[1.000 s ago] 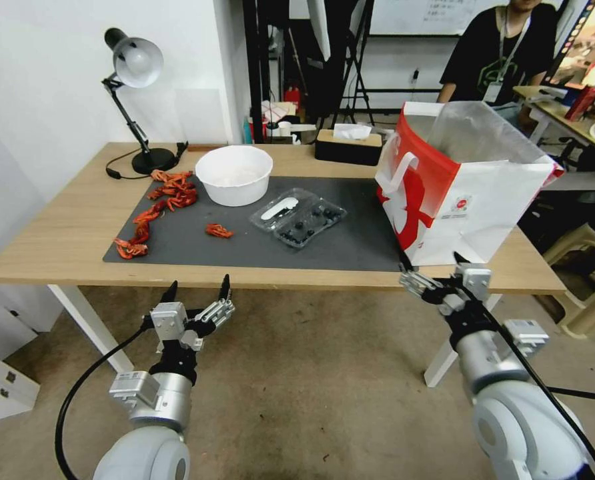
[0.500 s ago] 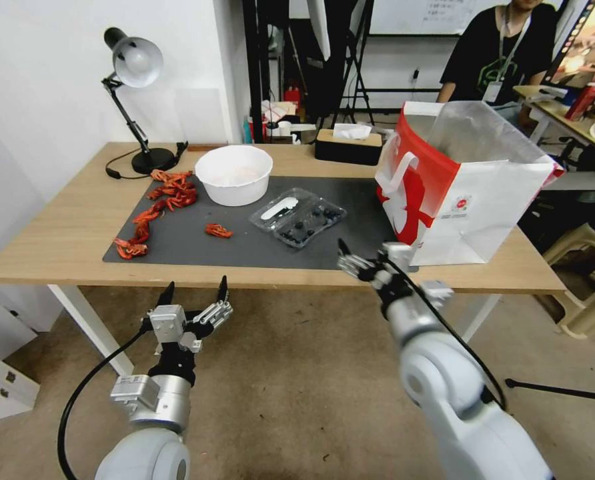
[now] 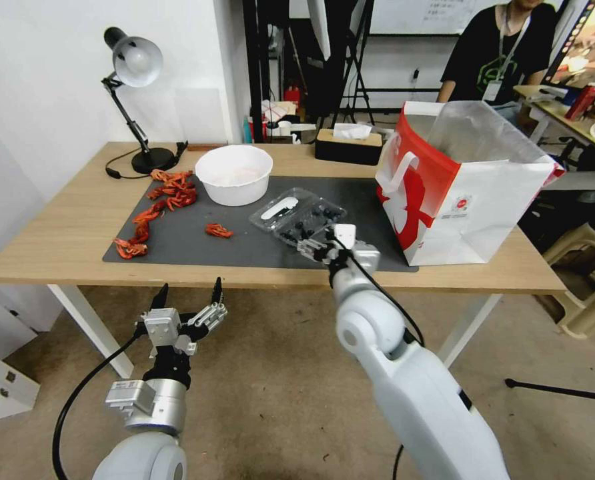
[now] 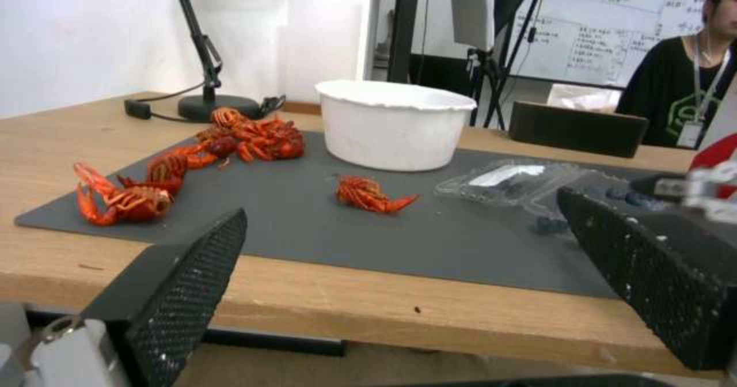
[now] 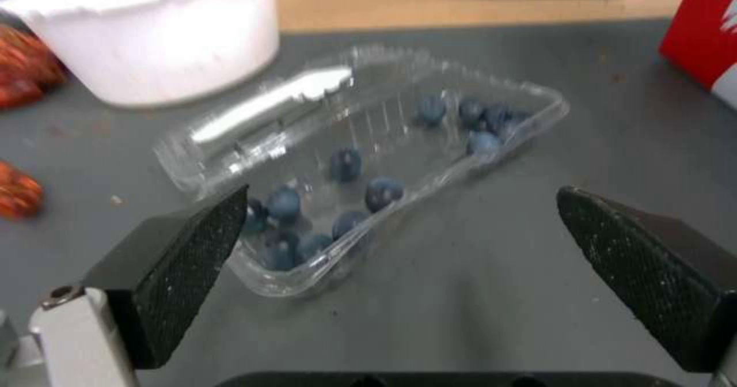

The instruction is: Close the takeout container lid, then place the container into the takeout bag.

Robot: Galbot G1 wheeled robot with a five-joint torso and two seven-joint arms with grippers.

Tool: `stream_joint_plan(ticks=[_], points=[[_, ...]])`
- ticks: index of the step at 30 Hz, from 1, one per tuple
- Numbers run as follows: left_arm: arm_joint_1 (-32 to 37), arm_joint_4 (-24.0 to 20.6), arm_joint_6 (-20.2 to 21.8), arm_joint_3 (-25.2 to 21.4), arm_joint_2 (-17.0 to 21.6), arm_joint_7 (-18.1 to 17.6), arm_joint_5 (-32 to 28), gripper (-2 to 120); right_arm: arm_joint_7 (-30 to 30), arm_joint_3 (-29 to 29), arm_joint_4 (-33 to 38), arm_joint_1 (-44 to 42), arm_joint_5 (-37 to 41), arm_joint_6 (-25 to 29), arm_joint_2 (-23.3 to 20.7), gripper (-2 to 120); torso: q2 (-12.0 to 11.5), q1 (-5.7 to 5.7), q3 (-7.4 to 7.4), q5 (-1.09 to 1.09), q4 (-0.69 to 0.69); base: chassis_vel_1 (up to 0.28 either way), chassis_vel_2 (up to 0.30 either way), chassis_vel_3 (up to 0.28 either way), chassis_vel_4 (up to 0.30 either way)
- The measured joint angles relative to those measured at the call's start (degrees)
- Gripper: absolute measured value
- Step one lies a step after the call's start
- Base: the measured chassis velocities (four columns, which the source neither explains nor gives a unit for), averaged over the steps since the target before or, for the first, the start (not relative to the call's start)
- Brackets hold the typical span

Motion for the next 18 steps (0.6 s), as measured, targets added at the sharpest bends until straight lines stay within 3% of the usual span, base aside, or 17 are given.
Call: stream_joint_plan(ticks=[4, 18], points=[[0.10, 0.03, -0.29, -0.16, 0.01, -0.11, -0.02, 100, 3.71, -1.06, -3.24, 2.61, 1.78, -2.36, 1.79, 100, 0.00, 0.00, -0.01, 0.00, 0.00, 0.000, 0.000, 0.000, 0.000], [0.17, 0.89, -1.48, -0.40, 0.02, -0.29, -0.13, 100, 7.40, -0.79, -5.83, 4.24, 3.84, -5.15, 3.55, 100, 0.00, -0.01, -0.01, 0.00, -0.01, 0.000, 0.000, 0.000, 0.000]])
